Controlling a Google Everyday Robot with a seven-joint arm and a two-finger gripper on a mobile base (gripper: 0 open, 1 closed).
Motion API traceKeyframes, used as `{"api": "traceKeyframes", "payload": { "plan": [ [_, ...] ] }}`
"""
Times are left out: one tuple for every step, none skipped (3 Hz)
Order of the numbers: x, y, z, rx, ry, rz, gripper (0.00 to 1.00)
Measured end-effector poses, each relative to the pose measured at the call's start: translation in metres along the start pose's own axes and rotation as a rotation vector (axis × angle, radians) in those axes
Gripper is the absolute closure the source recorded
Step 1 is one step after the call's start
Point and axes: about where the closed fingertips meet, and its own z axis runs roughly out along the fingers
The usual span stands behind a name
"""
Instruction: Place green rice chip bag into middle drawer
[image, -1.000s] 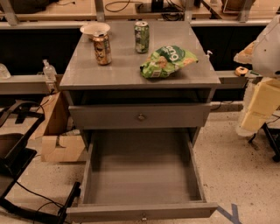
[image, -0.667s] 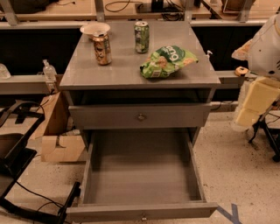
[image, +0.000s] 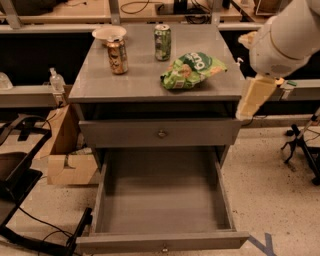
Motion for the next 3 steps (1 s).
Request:
{"api": "traceKeyframes", "payload": {
  "plan": [
    [-0.009,-0.056,0.028,0.130,-0.084,-0.056,0.00],
    [-0.009,-0.056,0.028,0.129,-0.083,-0.055,0.00],
    [-0.016,-0.071,0.047,0.155,-0.133,-0.056,0.00]
  ]
}}
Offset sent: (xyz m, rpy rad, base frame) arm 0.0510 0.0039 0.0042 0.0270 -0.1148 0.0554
